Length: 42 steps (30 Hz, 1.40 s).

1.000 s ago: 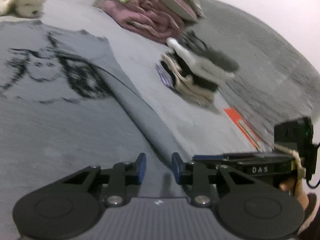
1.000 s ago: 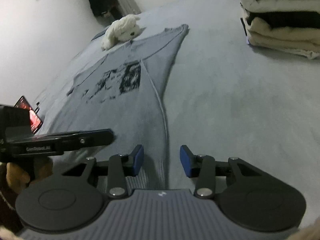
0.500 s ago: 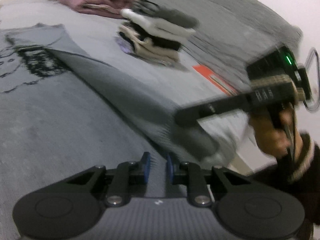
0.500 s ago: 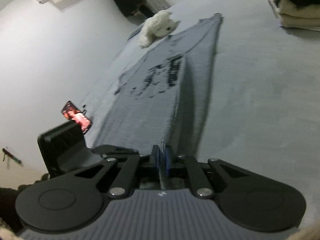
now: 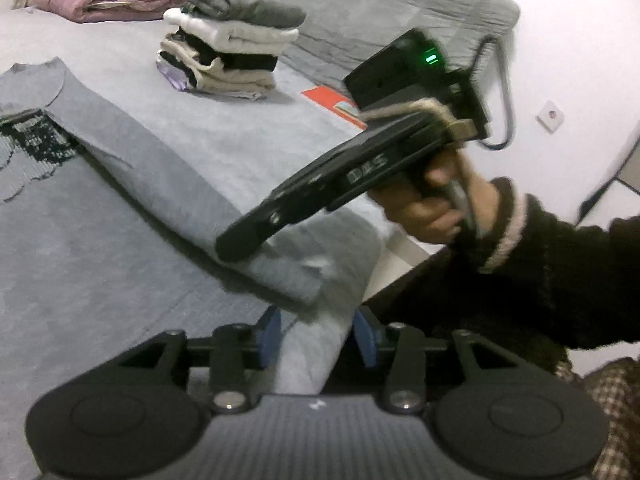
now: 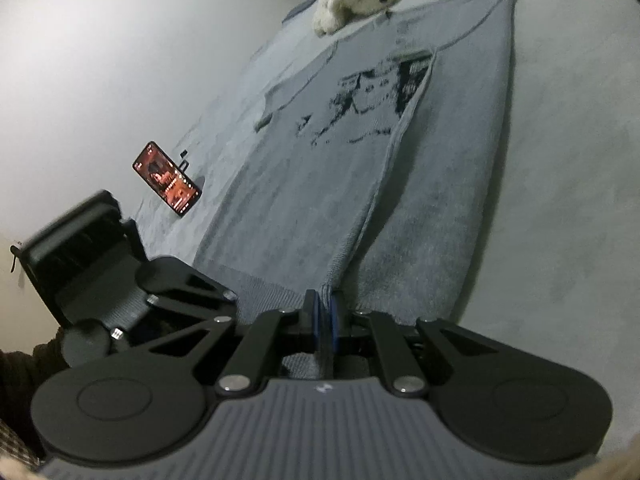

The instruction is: Fold clothes

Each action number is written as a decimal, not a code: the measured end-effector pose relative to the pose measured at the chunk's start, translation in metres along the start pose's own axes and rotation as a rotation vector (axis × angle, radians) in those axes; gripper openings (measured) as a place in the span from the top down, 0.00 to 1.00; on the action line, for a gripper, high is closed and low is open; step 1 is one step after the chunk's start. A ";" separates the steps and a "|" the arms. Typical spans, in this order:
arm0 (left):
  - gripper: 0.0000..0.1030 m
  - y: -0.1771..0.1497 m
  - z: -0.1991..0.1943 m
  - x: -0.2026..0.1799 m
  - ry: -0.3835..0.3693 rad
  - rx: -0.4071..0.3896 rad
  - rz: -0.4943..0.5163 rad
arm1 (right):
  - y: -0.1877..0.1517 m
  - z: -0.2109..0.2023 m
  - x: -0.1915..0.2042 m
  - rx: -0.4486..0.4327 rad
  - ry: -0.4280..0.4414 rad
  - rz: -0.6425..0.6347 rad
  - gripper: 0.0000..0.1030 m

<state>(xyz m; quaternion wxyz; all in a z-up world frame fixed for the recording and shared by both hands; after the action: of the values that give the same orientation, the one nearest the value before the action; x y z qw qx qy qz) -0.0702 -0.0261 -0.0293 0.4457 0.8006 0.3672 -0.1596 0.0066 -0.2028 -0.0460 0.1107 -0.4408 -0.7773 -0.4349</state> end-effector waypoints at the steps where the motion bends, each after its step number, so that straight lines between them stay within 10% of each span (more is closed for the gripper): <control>1: 0.55 0.000 -0.004 0.000 -0.003 -0.003 0.002 | -0.001 0.003 -0.001 0.012 0.003 0.007 0.89; 9: 0.44 0.004 -0.033 0.009 0.026 -0.059 -0.006 | -0.009 0.016 0.005 0.105 0.094 0.008 0.84; 21: 0.42 0.034 -0.019 0.056 0.091 -0.235 -0.269 | -0.004 -0.033 -0.014 -0.049 0.021 0.063 0.66; 34: 0.47 0.019 0.019 0.036 0.167 -0.006 -0.086 | 0.008 -0.039 -0.028 -0.098 -0.030 0.125 0.66; 42: 0.35 0.029 -0.014 0.045 0.259 -0.101 -0.103 | 0.045 -0.015 -0.019 -0.139 -0.016 0.132 0.63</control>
<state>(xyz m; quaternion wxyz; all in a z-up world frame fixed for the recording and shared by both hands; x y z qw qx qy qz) -0.0196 -0.0042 -0.0305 0.4256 0.7711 0.4700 -0.0588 0.0496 -0.2149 -0.0218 0.1020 -0.5011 -0.7154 -0.4762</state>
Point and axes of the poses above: each gripper's, at about its wrist camera, not at the fingertips, and z roughly the way its jaws point, x to its left, y to its top, the point moved 2 cm from there along z, roughly the way its jaws point, and after that the axes turned 10 degrees about -z, right-handed, at the moved point
